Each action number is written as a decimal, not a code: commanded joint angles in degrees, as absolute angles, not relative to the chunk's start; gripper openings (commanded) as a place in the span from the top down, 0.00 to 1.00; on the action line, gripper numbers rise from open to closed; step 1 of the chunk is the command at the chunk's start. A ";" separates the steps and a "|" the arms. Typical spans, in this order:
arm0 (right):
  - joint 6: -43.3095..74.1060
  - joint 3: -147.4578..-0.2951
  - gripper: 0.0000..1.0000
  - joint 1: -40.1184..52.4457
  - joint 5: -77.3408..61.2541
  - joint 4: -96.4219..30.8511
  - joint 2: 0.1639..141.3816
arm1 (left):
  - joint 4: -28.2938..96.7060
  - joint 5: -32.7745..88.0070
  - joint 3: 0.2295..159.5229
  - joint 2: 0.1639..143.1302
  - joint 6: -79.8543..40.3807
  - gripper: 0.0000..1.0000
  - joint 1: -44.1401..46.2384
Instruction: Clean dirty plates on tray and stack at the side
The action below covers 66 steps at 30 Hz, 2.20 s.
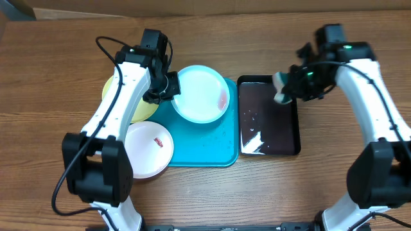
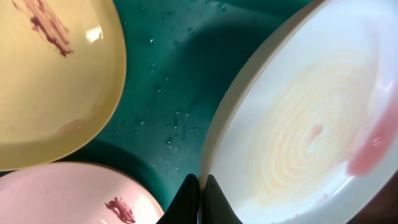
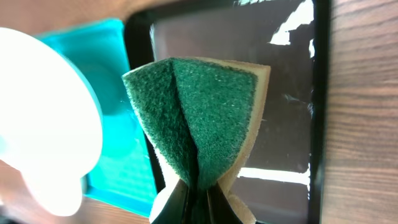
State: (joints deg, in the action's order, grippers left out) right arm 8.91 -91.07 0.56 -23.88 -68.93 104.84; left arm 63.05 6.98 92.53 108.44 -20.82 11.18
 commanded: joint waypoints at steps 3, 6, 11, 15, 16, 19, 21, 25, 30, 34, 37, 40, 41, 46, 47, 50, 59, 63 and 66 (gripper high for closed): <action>7.46 -92.55 0.96 -9.91 -34.81 -67.42 103.61 | 62.98 6.85 95.22 104.07 -19.70 0.96 13.23; 7.68 -92.55 0.96 -14.94 -34.65 -66.76 103.61 | 61.91 6.83 95.55 103.63 -19.70 0.96 14.90; 7.64 -92.53 0.96 -22.26 -34.63 -66.50 103.61 | 58.02 4.84 95.55 103.59 -20.60 0.96 20.62; 7.64 -92.53 0.96 -25.50 -34.63 -66.76 103.61 | 53.56 -3.16 95.55 103.59 -22.59 0.96 26.59; 7.64 -92.49 0.96 -25.87 -34.63 -66.87 103.61 | 52.14 -5.02 95.55 103.59 -22.79 0.96 28.29; 7.60 -92.20 0.96 -26.11 -34.61 -67.16 103.61 | 48.75 -9.67 95.55 103.59 -22.76 0.96 32.69; 7.60 -92.07 0.96 -25.98 -34.61 -67.20 103.61 | 46.85 -14.26 95.55 103.59 -22.74 0.96 35.86; 7.40 -91.98 0.96 -25.71 -34.61 -67.18 103.61 | 45.10 -28.29 95.55 103.59 -21.30 0.96 42.28; 7.40 -91.94 0.96 -25.71 -34.61 -67.18 103.61 | 45.06 -50.85 95.55 103.59 -17.82 0.96 51.07; 7.40 -91.94 0.96 -25.65 -34.61 -67.20 103.61 | 43.83 -72.25 95.55 103.59 -17.54 0.96 57.91; 7.40 -91.94 0.96 -25.45 -34.61 -67.31 103.61 | 41.58 -83.94 95.55 103.59 -17.39 0.96 61.67; 7.40 -91.94 0.96 -25.06 -34.61 -67.35 103.61 | 39.03 -88.49 95.55 103.59 -14.83 0.96 64.20; 7.40 -91.94 0.96 -24.93 -34.61 -67.35 103.61 | 38.28 -88.75 95.55 103.59 -13.82 0.96 64.73; 7.35 -91.94 0.96 -24.14 -34.59 -67.33 103.61 | 34.74 -89.36 95.55 103.59 -8.78 0.96 66.04; 7.18 -91.94 0.96 -24.01 -34.61 -67.33 103.61 | 33.67 -89.36 95.55 103.59 -7.31 0.96 66.08; 7.18 -91.94 0.96 -23.68 -34.57 -67.33 103.61 | 30.85 -89.36 95.55 103.59 -3.81 0.96 66.00; 7.18 -91.94 0.96 -23.24 -34.57 -67.31 103.61 | 26.72 -89.12 95.55 103.59 -2.50 0.96 65.91; 7.18 -91.94 0.96 -23.24 -34.57 -67.31 103.61 | 26.74 -89.08 95.53 103.59 -1.28 0.96 65.93; 7.18 -91.94 0.96 -23.24 -34.57 -67.29 103.61 | 26.74 -87.94 95.53 103.59 -1.69 0.96 65.67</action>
State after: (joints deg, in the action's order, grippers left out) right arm 7.68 -91.07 -23.53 -33.23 -67.53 104.84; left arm 27.16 -87.05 94.24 105.49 -2.31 65.98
